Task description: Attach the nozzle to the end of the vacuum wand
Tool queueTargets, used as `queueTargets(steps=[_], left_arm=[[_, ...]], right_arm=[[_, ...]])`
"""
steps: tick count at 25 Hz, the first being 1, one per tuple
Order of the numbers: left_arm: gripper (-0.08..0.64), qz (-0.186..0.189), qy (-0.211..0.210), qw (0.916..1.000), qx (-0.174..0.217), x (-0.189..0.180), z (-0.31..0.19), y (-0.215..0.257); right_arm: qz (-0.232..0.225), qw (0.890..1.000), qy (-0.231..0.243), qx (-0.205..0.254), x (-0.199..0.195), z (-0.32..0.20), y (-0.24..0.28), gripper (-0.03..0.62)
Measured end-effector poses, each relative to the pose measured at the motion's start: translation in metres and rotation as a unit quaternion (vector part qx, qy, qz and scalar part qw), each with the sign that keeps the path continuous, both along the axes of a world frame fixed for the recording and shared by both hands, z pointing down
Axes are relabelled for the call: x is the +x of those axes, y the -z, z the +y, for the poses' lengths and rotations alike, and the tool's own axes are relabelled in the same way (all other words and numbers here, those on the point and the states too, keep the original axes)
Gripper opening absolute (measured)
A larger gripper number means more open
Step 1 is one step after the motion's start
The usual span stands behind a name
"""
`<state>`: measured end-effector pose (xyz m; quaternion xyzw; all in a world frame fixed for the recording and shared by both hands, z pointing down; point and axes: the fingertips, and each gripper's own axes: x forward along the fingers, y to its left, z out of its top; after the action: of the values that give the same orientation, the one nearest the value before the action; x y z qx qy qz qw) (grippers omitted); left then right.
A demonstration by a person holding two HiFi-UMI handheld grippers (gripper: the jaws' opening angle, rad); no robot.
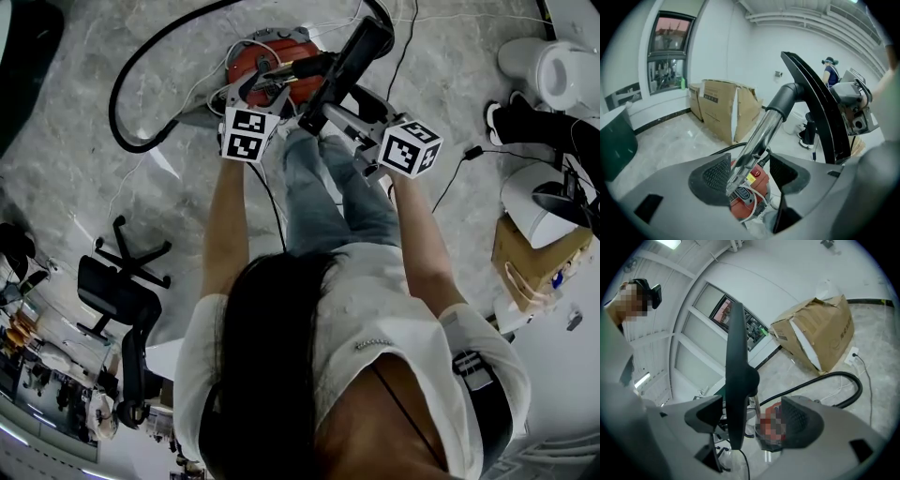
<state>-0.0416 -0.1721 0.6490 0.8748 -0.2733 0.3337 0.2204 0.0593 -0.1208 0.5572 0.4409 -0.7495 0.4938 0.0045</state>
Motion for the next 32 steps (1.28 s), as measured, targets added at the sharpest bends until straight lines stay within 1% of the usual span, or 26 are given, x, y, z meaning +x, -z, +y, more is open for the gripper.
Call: queueTargets(steps=[2, 7, 11, 14, 17, 19, 23, 25, 28, 32], left_arm=[[0.244, 0.007, 0.025, 0.9996, -0.007, -0.005, 0.005, 0.004], [0.244, 0.018, 0.068, 0.9974, -0.016, -0.008, 0.018, 0.019], [0.244, 0.032, 0.114, 0.9929, -0.017, -0.009, 0.03, 0.035], [0.244, 0.034, 0.134, 0.9901, -0.025, -0.01, 0.046, 0.041], [0.244, 0.044, 0.159, 0.9857, -0.033, -0.01, 0.056, 0.051], [0.244, 0.048, 0.169, 0.9839, -0.032, -0.011, 0.06, 0.059], [0.242, 0.047, 0.179, 0.9826, -0.019, -0.012, 0.066, 0.075], [0.242, 0.049, 0.184, 0.9816, -0.012, -0.011, 0.069, 0.084], [0.242, 0.058, 0.195, 0.979, -0.002, -0.008, 0.073, 0.099], [0.242, 0.073, 0.203, 0.9763, 0.014, -0.002, 0.078, 0.122]], right_arm=[[0.003, 1.0, -0.007, 0.003, 0.009, 0.002, 0.004, 0.373], [0.002, 1.0, -0.03, 0.008, 0.025, 0.004, 0.014, 0.373], [0.005, 1.0, -0.025, 0.017, 0.028, 0.01, 0.026, 0.371], [0.009, 1.0, -0.023, 0.017, 0.031, 0.015, 0.031, 0.371], [0.016, 0.999, -0.022, 0.018, 0.035, 0.018, 0.035, 0.371], [0.019, 0.999, -0.02, 0.018, 0.035, 0.019, 0.039, 0.371], [-0.003, 1.0, -0.017, 0.017, 0.033, 0.022, 0.044, 0.371], [0.005, 1.0, -0.006, 0.023, 0.033, 0.023, 0.048, 0.371], [0.026, 0.999, 0.025, 0.035, 0.028, 0.026, 0.054, 0.371], [0.023, 0.998, 0.034, 0.054, 0.028, 0.025, 0.07, 0.37]])
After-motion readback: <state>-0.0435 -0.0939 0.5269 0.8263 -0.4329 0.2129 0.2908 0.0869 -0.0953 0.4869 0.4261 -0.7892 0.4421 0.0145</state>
